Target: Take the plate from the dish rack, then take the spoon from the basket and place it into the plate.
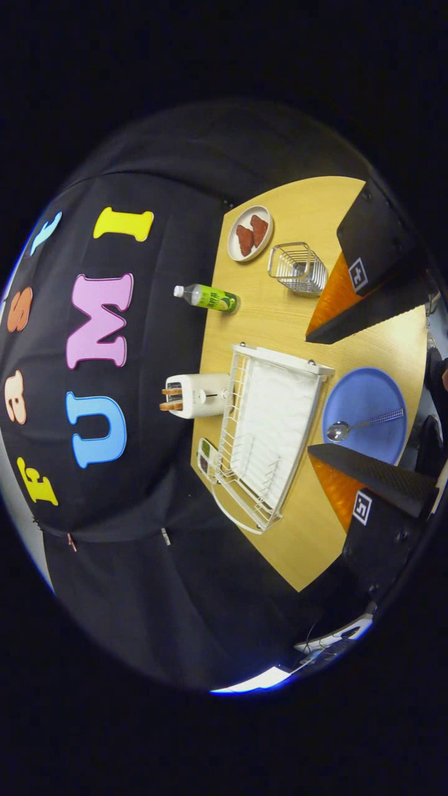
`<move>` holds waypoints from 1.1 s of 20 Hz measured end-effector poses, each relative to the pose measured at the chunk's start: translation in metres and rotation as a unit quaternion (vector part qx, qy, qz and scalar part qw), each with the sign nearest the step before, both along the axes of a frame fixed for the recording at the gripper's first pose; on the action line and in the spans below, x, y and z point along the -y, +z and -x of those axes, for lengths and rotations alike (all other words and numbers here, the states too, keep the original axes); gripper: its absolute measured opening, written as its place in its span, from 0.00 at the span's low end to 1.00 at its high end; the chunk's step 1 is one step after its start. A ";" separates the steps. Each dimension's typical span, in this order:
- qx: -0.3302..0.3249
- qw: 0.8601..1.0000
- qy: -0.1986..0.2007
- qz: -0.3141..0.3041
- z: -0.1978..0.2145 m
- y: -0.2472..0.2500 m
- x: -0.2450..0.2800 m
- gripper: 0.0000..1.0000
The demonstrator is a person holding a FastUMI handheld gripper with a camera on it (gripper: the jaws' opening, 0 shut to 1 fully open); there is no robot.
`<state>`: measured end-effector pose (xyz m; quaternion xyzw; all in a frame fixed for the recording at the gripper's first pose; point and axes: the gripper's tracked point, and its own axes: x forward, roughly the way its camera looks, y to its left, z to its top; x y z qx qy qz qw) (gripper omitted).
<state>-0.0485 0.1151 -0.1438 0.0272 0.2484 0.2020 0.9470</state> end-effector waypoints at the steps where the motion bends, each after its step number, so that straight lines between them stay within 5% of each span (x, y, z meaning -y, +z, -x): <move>1: 0.013 1.000 -0.004 -0.001 -0.004 0.013 0.003 0.99; 9: 0.107 0.993 -0.044 -0.005 -0.023 0.103 0.028 0.99; 22: 0.206 0.972 -0.116 -0.007 -0.044 0.181 0.073 0.99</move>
